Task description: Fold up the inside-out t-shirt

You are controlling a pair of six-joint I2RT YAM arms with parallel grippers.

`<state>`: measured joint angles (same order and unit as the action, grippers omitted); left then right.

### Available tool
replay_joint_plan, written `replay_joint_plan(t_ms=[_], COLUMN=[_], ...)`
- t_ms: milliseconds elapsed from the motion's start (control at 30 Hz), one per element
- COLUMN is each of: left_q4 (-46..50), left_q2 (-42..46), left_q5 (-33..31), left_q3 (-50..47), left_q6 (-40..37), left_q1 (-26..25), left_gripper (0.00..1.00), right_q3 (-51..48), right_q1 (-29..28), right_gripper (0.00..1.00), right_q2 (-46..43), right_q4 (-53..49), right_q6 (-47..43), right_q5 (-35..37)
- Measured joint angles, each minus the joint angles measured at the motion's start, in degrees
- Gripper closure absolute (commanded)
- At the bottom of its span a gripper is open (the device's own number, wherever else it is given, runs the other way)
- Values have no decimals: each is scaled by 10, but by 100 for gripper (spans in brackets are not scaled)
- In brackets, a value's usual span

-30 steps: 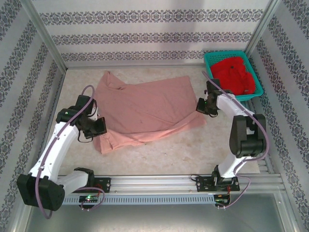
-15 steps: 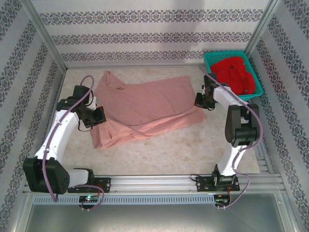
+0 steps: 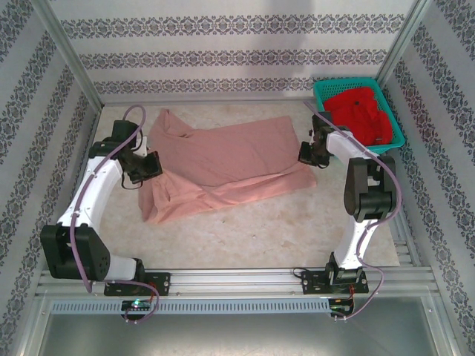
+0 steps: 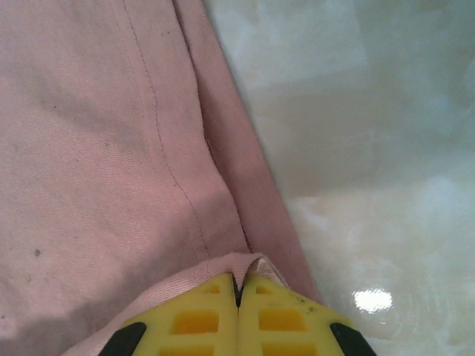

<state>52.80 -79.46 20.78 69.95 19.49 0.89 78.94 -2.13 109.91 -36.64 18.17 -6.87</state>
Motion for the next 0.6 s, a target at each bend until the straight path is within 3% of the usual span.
replay_joint_plan(t_ms=[333,433,600], left_q4=[-22,-29,-40], left_q2=[-68,-93,-164], left_q5=[-28,-35,-31], left_q3=[17,20,56], left_q6=[0,0,3], left_q1=[11,11,18], left_gripper=[98,96,89], right_q3=[14,24,48], right_q1=[0,0,1], right_gripper=[93,89,73], right_q2=[28,38,58], right_q4=[2,3,5], right_q6=[0,0,-3], right_q5=[2,2,6])
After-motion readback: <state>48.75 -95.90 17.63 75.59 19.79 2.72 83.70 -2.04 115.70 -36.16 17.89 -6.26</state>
